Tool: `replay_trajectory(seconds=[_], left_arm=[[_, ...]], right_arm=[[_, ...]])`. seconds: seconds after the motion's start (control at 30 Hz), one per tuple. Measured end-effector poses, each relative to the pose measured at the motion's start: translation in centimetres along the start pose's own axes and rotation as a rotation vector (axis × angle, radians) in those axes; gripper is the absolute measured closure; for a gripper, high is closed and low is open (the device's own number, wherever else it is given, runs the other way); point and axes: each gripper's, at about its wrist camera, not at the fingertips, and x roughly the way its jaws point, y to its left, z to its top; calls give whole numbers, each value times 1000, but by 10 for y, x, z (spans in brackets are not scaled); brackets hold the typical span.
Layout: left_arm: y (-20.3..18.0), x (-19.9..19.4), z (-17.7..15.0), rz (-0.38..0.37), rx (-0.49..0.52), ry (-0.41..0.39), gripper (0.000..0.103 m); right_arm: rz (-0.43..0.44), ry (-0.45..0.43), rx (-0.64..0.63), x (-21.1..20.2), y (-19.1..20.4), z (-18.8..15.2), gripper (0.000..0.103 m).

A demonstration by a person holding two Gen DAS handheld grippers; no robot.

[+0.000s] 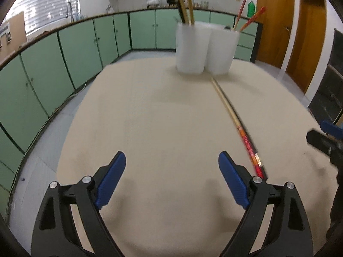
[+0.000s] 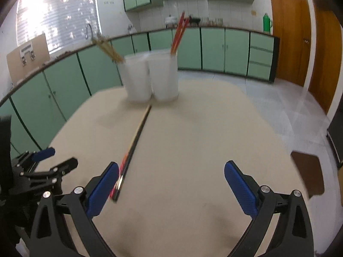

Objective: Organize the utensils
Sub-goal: 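Bring both grippers back to the last two chopsticks, then close the right gripper on the black chopstick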

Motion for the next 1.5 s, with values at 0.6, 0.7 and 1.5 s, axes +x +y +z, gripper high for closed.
replay_trajectory(seconds=[0.6, 0.7, 1.5], left_arm=[[7, 14, -10, 10, -37, 85, 16], [6, 17, -10, 9, -35, 96, 15], [-1, 23, -10, 12, -23, 101, 15]], right_arm=[[53, 155, -114, 28, 49, -27, 40], [40, 157, -134, 29, 52, -26, 40], [47, 145, -92, 30, 37, -20, 69]])
